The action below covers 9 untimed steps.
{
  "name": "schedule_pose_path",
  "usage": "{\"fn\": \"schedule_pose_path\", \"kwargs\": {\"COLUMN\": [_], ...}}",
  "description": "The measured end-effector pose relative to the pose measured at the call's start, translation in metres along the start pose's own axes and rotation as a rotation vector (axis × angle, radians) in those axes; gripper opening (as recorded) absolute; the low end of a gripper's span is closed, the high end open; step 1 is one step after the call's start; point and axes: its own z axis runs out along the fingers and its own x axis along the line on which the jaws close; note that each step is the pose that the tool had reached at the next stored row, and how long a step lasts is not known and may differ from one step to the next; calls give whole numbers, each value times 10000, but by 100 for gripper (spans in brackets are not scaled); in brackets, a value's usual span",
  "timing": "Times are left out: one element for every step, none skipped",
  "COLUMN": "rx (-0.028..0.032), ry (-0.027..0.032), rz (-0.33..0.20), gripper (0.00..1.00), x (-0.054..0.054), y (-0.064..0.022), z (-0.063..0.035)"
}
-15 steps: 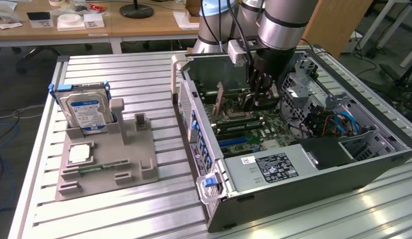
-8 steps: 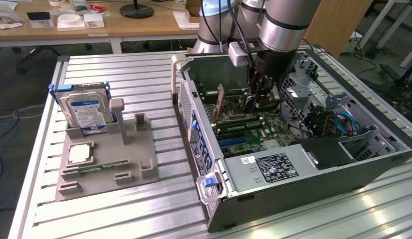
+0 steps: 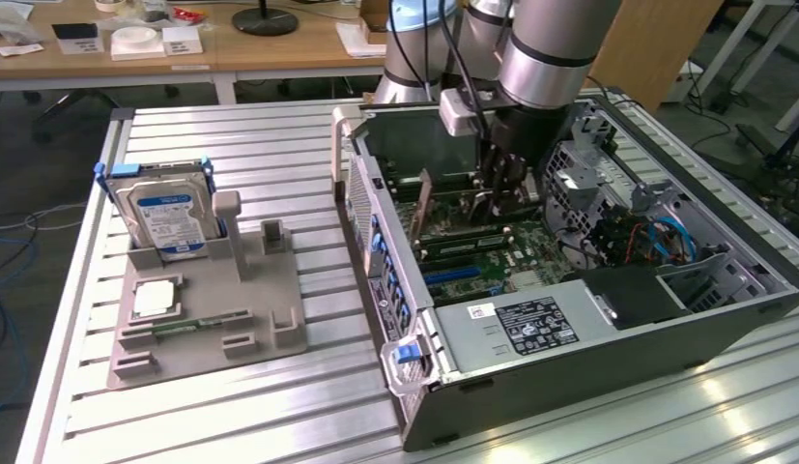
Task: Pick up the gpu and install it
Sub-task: 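Insert the gpu into the slot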
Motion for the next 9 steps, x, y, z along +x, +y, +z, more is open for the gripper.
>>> {"fn": "schedule_pose_path", "kwargs": {"rx": [0, 0, -1, -1, 0, 0, 1, 1, 1], "ry": [0, 0, -1, -1, -2, -1, -2, -2, -2], "rz": [-3, -4, -4, -5, -5, -5, -4, -5, -6], "gripper": [28, 28, 28, 28, 28, 28, 28, 28, 28], "x": [22, 46, 69, 90, 108, 116, 118, 120, 121], "y": [0, -1, -2, -2, -2, 1, 6, 8, 8], "z": [4, 6, 8, 10, 12, 16, 22, 30, 39]}}
